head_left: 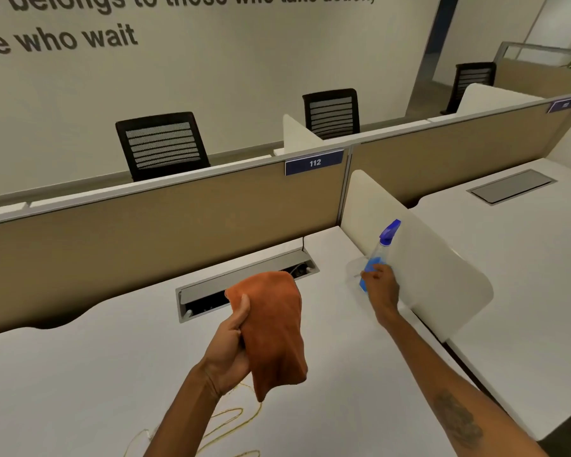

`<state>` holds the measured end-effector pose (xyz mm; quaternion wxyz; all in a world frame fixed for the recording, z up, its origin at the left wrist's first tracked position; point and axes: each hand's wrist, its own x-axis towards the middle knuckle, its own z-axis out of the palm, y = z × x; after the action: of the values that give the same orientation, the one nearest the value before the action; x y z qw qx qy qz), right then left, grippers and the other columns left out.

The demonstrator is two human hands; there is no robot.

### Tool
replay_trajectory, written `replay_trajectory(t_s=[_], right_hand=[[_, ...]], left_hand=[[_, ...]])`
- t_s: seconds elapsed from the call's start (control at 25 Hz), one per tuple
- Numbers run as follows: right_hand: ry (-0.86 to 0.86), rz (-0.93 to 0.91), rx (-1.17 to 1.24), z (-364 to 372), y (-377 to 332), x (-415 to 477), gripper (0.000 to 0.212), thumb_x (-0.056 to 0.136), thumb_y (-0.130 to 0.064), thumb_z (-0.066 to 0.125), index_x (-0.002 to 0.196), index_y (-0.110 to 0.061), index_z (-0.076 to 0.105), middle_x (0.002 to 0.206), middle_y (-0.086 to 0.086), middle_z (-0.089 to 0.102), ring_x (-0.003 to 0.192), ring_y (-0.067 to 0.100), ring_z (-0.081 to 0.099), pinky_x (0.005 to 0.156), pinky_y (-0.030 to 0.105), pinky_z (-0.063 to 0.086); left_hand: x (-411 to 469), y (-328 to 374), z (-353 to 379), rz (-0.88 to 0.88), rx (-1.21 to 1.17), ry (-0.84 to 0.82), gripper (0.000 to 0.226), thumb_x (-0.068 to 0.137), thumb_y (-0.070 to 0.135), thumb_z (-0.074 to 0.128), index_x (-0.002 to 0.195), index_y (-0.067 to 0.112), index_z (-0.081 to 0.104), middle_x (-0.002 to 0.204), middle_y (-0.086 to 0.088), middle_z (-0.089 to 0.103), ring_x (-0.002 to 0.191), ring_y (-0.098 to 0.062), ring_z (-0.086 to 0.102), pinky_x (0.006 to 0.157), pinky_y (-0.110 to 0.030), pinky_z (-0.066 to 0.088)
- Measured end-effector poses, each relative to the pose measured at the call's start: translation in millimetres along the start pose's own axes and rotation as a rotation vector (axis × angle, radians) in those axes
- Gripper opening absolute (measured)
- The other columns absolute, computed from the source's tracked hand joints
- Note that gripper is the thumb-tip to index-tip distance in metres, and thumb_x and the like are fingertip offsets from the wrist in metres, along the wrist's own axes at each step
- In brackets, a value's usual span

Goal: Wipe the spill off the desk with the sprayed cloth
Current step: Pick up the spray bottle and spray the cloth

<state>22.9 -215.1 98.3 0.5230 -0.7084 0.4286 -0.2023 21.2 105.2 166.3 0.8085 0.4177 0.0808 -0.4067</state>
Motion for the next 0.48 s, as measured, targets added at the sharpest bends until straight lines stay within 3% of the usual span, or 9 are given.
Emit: replay_trajectory(t_s=[0.24,0.48], right_hand=[[0.061,-0.014,0.002,-0.8,-2.1,74.1,0.066,0.091,-0.014,0.069,0.148,-0.005,0.036,0.146,0.016,0.049,0.132,0.032,0.05,0.109,0.042,0.043],[0.056,-0.01,0.041,9.0,0.9,111.6,0.072,0.088,-0.014,0.072,0.149,-0.004,0.034,0.142,0.016,0.052,0.129,0.033,0.052,0.108,0.044,0.043]], left_hand=[[31.6,-9.3,10.0,0.018,0.03,0.116,0.052,0.087,0.051,0.054,0.123,0.014,0.059,0.118,-0.015,0.074,0.107,-0.037,0.071,0.084,-0.051,0.056],[56.8,-19.0,13.3,0.019,0.054,0.16,0.051,0.084,0.053,0.052,0.117,0.016,0.062,0.113,-0.011,0.077,0.103,-0.034,0.073,0.081,-0.049,0.057]])
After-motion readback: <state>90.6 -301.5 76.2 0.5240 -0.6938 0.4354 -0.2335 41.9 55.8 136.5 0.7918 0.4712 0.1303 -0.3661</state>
